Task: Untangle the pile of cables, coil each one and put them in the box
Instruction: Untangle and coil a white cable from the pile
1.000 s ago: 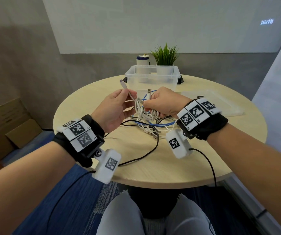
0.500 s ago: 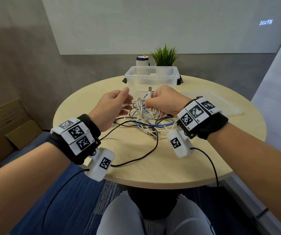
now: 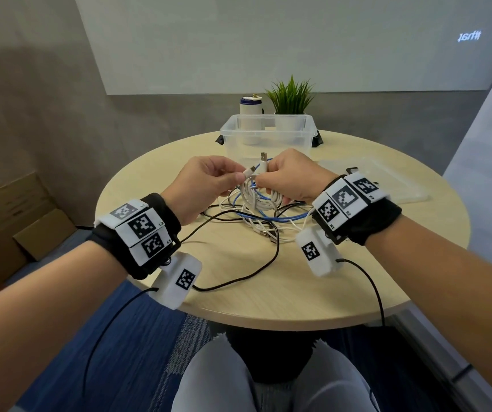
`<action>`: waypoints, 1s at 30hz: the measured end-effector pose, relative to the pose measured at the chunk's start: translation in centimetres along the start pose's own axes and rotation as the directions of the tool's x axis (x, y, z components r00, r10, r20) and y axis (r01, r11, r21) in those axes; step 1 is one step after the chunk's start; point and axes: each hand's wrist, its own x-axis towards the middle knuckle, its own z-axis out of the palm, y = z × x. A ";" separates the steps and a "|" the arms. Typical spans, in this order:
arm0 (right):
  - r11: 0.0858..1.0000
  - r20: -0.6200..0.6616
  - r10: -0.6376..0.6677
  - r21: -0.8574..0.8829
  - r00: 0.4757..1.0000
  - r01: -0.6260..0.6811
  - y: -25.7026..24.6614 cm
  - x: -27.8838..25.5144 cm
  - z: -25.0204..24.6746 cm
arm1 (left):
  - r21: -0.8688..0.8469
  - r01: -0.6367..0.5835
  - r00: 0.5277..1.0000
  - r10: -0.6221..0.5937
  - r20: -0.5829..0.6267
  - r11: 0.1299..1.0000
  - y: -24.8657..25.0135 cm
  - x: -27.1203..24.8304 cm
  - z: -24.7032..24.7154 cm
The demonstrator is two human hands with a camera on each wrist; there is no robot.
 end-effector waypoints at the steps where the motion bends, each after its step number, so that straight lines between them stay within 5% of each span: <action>1: 1.000 0.000 -0.007 0.007 1.000 0.007 0.0 0.0 0.0 | 0.053 0.006 1.000 -0.006 0.005 0.999 -0.1 0.1 0.0; 12: 0.983 0.044 -0.073 0.171 0.996 0.065 -0.3 -0.2 0.2 | 0.281 0.046 0.994 -0.016 -0.108 0.959 -0.3 0.6 -0.1; 30: 0.976 0.109 -0.121 0.196 0.987 0.098 -0.1 -0.2 0.2 | 0.282 0.072 0.996 -0.083 0.025 0.957 -1.0 0.8 0.1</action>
